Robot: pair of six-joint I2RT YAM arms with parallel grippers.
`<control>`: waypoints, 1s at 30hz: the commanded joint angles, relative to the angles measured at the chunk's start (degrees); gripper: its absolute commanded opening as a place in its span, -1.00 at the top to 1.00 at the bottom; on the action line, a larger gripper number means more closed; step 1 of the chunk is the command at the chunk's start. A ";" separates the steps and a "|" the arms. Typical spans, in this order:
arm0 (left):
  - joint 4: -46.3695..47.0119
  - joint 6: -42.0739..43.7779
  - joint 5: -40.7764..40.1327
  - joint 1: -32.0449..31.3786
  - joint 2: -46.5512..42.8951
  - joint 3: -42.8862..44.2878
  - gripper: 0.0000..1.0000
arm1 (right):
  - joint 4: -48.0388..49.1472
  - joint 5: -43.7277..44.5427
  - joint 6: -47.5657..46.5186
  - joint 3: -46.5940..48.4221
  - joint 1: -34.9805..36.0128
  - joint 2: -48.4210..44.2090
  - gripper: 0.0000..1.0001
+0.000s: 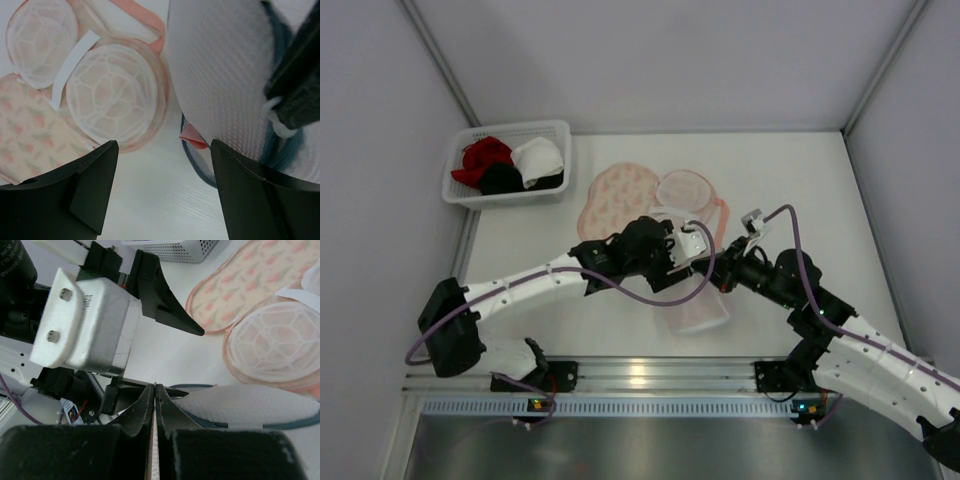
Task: Place the bra in the laundry bag and zip it closed
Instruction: Zip the zipper on the laundry bag.
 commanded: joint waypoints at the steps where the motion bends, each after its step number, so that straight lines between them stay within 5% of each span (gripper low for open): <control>1: 0.90 -1.46 5.01 -0.47 -4.64 -0.10 -0.61 | 2.49 0.68 -1.33 3.79 -0.61 -1.42 1.00; 10: 3.63 -4.90 6.52 -0.55 -10.97 -2.49 -0.67 | 3.37 -0.19 -1.15 4.14 -0.96 0.51 1.00; 19: 3.54 5.29 4.31 -0.47 -10.36 -0.56 -0.83 | 2.84 -1.51 -2.03 4.40 -0.96 -0.19 1.00; 30: 2.75 8.19 14.23 -0.64 -7.64 2.96 -0.96 | 3.54 -3.97 -2.38 4.58 -1.05 -0.54 1.00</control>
